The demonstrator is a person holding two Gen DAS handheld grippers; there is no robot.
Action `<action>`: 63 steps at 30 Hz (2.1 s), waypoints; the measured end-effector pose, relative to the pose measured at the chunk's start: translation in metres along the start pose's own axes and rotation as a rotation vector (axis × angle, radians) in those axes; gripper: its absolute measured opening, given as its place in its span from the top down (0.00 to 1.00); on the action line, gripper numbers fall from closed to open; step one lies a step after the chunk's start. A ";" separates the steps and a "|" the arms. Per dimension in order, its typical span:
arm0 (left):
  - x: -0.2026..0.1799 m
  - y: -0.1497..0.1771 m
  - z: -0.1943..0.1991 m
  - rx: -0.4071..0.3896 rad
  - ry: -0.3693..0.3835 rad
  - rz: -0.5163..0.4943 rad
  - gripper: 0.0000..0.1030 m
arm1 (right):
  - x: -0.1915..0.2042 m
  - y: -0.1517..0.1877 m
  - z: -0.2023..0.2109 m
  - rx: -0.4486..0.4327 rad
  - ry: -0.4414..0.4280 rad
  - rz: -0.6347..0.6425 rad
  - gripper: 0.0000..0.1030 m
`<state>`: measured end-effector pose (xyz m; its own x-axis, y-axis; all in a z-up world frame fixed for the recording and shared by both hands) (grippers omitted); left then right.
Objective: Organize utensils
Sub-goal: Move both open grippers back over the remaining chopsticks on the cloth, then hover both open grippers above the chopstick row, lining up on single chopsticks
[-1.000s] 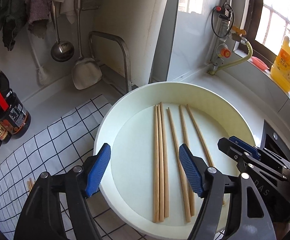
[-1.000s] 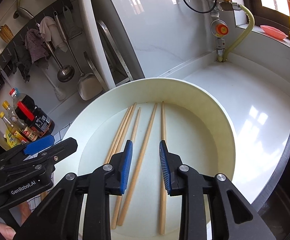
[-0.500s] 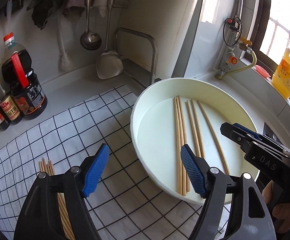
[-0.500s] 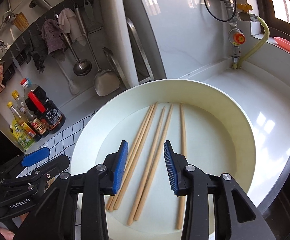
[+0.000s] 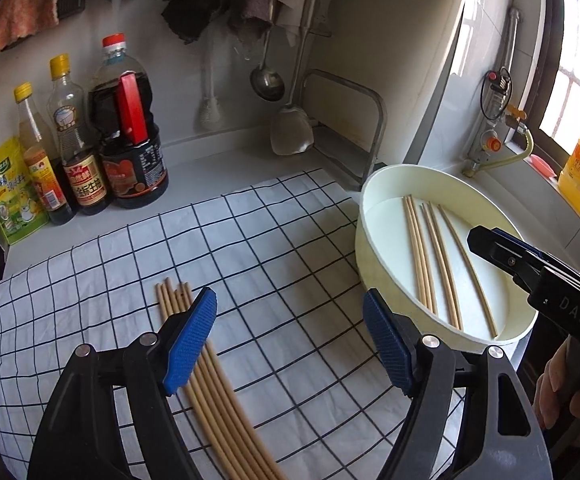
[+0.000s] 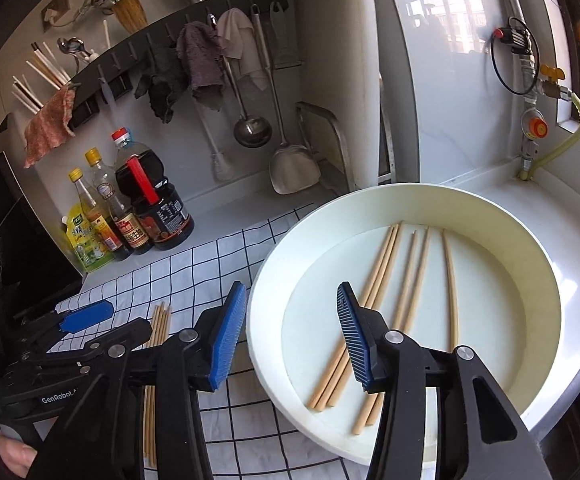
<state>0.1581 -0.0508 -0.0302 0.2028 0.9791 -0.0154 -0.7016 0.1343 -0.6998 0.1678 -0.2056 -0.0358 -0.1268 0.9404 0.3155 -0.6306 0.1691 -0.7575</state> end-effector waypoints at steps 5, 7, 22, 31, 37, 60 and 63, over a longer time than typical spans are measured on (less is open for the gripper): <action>0.029 0.019 0.009 0.004 -0.019 0.026 0.24 | 0.018 0.011 -0.006 0.018 -0.019 0.016 0.54; 0.043 0.027 0.011 0.012 -0.035 0.035 0.23 | 0.025 0.016 -0.008 0.020 -0.018 0.031 0.53; 0.122 0.100 0.020 0.070 -0.108 0.122 0.23 | 0.085 0.064 -0.028 0.091 -0.074 0.163 0.47; 0.132 0.118 0.019 0.065 -0.146 0.132 0.23 | 0.099 0.084 -0.039 0.134 -0.088 0.203 0.47; 0.124 0.120 0.017 0.059 -0.121 0.128 0.23 | 0.101 0.094 -0.048 0.163 -0.092 0.210 0.47; 0.120 0.128 -0.004 0.104 -0.076 0.155 0.22 | 0.100 0.115 -0.071 0.264 -0.100 0.215 0.46; 0.120 0.129 -0.007 0.110 -0.079 0.157 0.19 | 0.102 0.123 -0.075 0.296 -0.112 0.217 0.46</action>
<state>0.0964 0.0835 -0.1273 0.0336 0.9977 -0.0592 -0.7919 -0.0096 -0.6106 0.1347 -0.0663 -0.1401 -0.3542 0.9042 0.2385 -0.7717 -0.1386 -0.6207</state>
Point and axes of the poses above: each gripper's, at about its wrist camera, not at the fingertips, and z roughly against the way its jaws point, x to its left, y to its underside, the point moved 10 cm from there along -z, roughly the way its jaws point, and after that the axes turned 6 degrees about -z, right-handed, at the moved point
